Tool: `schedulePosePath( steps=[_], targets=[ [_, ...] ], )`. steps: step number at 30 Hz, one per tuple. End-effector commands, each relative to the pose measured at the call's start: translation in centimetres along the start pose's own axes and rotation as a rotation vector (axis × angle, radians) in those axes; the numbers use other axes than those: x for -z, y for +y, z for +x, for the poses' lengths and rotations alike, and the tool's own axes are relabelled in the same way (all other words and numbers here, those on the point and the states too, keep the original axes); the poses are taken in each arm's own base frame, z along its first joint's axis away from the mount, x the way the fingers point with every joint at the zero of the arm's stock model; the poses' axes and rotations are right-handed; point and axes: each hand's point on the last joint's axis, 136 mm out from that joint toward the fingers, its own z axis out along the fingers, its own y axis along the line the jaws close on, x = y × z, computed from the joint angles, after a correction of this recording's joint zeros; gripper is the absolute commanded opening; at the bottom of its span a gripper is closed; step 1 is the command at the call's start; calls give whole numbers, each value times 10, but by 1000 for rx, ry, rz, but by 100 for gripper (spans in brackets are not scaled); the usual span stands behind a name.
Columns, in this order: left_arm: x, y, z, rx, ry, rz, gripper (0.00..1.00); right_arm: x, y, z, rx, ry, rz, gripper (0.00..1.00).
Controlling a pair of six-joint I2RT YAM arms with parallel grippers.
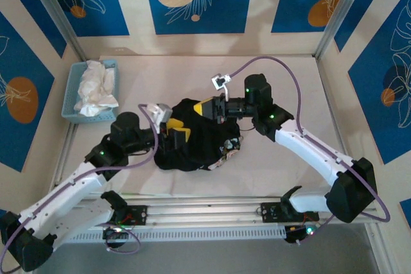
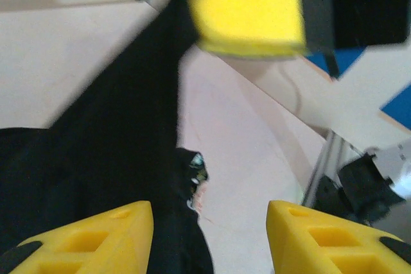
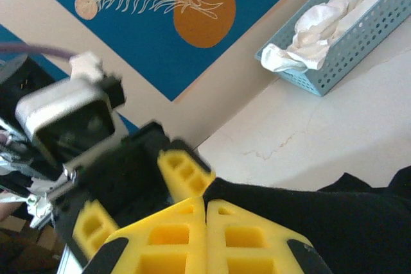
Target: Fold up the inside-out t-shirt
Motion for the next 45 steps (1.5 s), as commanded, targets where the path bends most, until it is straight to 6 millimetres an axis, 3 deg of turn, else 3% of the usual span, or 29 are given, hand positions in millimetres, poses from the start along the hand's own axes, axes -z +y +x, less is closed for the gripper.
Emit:
schedulePosePath(
  steps=[1, 4, 9, 18, 23, 28, 33, 41, 45],
  targets=[
    [-8, -23, 5, -85, 17, 103, 50, 5, 8, -17, -22, -24, -21, 0],
    [-17, -19, 15, -87, 54, 90, 51, 8, 4, -20, -34, -31, -11, 0],
    [-24, 26, 33, -73, 128, -132, 53, 13, 3, -24, -36, -42, -4, 0],
    [-19, 73, 34, 12, 113, -304, 56, 17, 6, -22, -21, -31, -2, 0],
    [-17, 87, 39, 41, 127, -344, 52, 18, 7, -22, -19, -29, -9, 0],
    [-27, 76, 36, 57, 124, -253, 49, 17, 9, -22, -12, -27, -19, 0],
    [-25, 84, 33, 71, 106, -285, 14, 18, 6, -18, 1, -7, 4, 0],
    [-4, 81, 16, 86, 26, -282, 5, 29, -8, -3, 63, 71, 106, 0],
    [-1, 84, 18, 72, 21, -298, 5, 31, -2, -3, 57, 88, 69, 0]
  ],
)
